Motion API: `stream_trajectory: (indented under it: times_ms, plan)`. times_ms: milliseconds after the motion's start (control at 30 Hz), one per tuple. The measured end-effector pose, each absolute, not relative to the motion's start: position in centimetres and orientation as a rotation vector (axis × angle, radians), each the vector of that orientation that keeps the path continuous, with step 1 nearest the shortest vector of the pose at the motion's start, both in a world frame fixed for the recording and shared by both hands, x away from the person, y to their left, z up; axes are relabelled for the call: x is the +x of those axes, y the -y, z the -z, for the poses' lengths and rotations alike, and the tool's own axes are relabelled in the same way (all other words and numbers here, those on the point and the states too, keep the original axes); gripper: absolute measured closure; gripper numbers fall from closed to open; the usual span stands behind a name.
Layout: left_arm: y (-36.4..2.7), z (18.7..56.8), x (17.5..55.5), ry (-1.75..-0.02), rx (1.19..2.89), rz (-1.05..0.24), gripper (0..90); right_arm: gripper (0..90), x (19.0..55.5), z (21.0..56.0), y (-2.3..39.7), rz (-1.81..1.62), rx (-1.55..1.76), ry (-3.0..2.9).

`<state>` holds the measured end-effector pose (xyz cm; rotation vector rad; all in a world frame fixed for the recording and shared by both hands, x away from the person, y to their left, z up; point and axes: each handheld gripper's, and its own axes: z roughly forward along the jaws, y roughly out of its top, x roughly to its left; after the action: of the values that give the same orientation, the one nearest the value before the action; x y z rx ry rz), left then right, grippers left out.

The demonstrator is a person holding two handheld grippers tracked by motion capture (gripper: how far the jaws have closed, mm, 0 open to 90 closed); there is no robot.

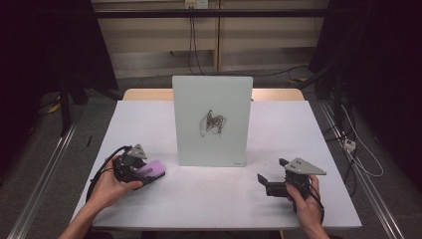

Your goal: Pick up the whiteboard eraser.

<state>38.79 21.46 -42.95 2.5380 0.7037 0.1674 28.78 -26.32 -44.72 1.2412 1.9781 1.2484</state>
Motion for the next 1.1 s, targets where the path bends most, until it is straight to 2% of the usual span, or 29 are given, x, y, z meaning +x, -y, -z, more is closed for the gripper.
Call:
stream_trajectory:
  times_ms: [467, 733, 1100]
  plan:
    - [-21.7, 42.2, 38.7, -0.731, 2.512, -0.183, 40.8, 3.9, 28.8, 44.7, 26.3, -1.248, 1.242, -1.978]
    - [-22.4, 41.5, 38.5, -0.789, 2.394, -0.259, 40.9, 3.9, 29.0, 44.7, 26.4, -1.249, 1.251, -1.971]
    - [-22.8, 41.0, 37.7, -0.819, 2.221, -0.289, 41.0, 3.9, 29.1, 44.8, 26.1, -1.243, 1.259, -1.978]
